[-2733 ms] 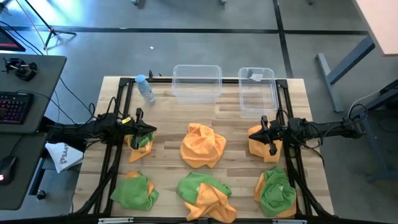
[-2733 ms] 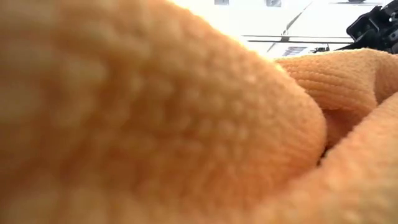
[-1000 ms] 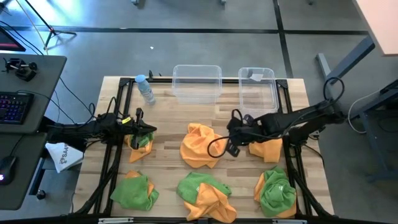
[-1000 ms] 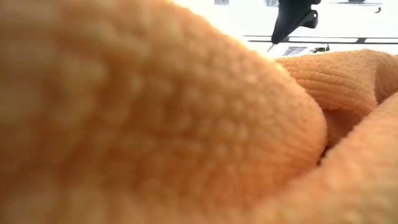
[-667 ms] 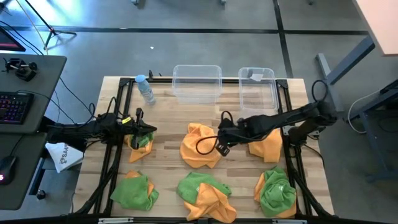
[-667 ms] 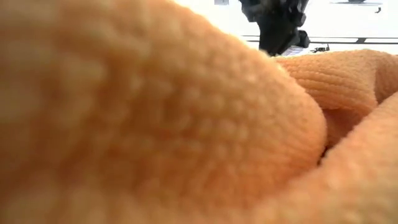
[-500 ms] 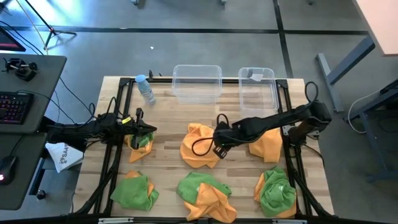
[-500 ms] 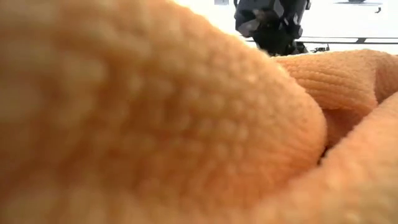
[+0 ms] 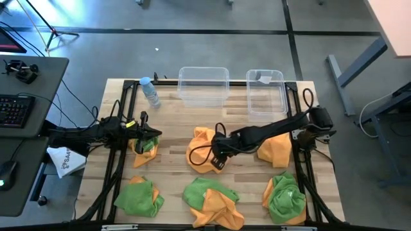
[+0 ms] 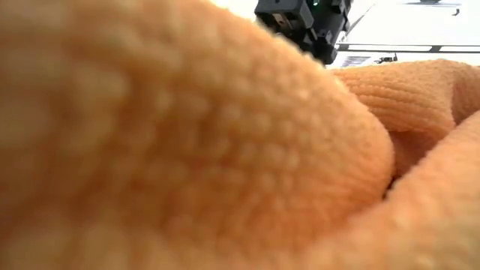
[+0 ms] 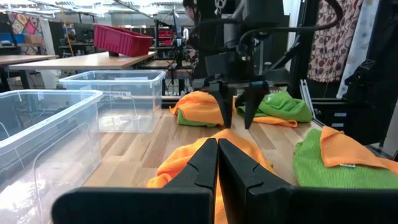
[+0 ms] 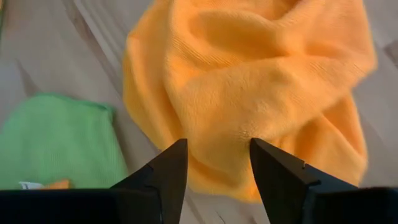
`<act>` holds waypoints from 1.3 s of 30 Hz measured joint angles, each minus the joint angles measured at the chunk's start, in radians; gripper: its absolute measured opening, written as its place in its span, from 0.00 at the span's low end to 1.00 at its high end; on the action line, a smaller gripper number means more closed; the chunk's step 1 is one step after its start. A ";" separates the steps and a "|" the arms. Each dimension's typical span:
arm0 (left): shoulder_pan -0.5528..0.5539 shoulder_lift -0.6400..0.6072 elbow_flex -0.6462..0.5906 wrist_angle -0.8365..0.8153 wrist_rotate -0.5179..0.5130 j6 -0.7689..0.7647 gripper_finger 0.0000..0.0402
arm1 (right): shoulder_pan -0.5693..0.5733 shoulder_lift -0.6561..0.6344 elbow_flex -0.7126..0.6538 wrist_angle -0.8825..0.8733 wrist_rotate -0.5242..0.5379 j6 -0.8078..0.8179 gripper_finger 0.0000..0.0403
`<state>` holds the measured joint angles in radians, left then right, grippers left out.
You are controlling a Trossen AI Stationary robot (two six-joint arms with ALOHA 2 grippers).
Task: Sort microfiber towel by color & place in baskets
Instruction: Put the yellow towel into the right transparent bin
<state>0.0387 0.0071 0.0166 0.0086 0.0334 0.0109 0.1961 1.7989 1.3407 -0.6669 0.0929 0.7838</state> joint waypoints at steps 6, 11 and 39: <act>0.000 0.000 0.000 0.000 0.000 0.000 0.00 | -0.012 0.036 0.000 0.012 0.002 0.003 0.43; 0.000 0.000 0.000 0.000 0.000 0.000 0.00 | -0.025 0.031 -0.001 -0.068 0.004 0.049 0.43; 0.000 0.000 0.000 -0.001 -0.001 0.000 0.00 | -0.044 0.099 -0.001 0.030 -0.045 0.038 0.32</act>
<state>0.0384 0.0073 0.0163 0.0075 0.0319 0.0109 0.1523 1.8980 1.3396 -0.6368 0.0479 0.8219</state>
